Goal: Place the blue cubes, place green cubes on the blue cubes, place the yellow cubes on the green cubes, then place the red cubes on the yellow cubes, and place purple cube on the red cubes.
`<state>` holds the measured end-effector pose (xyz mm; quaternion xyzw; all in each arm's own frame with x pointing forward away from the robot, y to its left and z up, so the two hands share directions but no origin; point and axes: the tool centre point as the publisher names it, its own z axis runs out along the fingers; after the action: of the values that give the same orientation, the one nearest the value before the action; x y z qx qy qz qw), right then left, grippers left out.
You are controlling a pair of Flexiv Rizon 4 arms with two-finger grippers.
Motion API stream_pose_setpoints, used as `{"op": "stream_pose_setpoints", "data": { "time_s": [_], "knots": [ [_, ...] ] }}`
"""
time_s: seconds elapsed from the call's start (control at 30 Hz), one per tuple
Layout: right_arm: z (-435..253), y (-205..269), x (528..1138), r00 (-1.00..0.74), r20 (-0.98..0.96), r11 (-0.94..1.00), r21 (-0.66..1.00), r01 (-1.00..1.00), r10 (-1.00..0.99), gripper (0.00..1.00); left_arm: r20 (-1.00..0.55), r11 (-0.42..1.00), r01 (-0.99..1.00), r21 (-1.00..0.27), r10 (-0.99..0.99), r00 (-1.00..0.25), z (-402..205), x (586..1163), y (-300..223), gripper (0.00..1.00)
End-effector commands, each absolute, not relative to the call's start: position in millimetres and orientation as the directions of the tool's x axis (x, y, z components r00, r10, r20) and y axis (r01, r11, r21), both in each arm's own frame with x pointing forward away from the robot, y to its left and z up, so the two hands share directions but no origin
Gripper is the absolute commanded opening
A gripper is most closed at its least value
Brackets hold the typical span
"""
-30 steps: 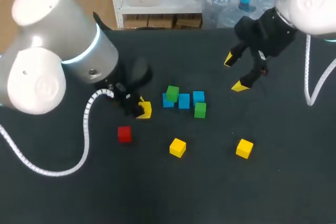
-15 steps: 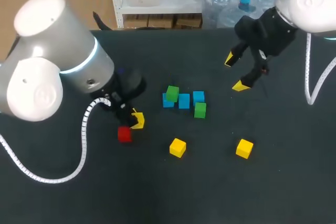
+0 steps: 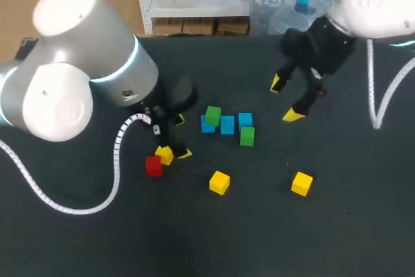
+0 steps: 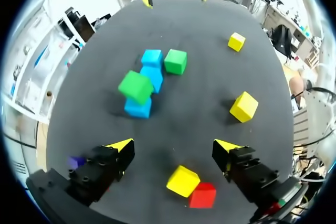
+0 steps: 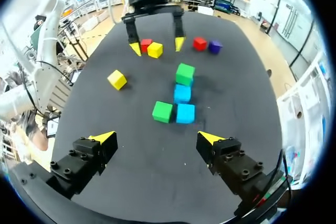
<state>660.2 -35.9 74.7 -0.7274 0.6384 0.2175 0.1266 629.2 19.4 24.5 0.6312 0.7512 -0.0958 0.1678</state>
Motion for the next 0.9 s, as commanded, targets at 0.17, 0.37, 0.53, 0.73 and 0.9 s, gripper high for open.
{"op": "stream_pose_setpoints", "data": {
  "time_s": [0.17,0.37,0.53,0.73,0.9],
  "knots": [
    [43,-11,668,0.093,-0.464,-0.209,0.205,-0.956,-0.881,1.0,-0.385,0.134,0.985,0.107,0.919,-0.084,33,644,6,1.0],
    [38,-4,663,0.101,-0.461,-0.225,0.222,-0.949,-0.881,1.0,-0.47,0.111,0.983,0.143,0.882,-0.032,49,643,5,1.0],
    [40,-8,659,0.093,-0.448,-0.212,0.223,-0.951,-0.889,1.0,-0.522,0.096,0.981,0.168,0.853,0.006,62,641,9,1.0],
    [41,-10,649,0.084,-0.429,-0.19,0.211,-0.959,-0.899,1.0,-0.523,0.097,0.98,0.172,0.852,0.008,64,641,10,1.0],
    [33,-6,641,0.071,-0.412,-0.156,0.177,-0.972,-0.908,1.0,-0.523,0.097,0.98,0.172,0.852,0.008,64,641,10,1.0]
  ]
}}
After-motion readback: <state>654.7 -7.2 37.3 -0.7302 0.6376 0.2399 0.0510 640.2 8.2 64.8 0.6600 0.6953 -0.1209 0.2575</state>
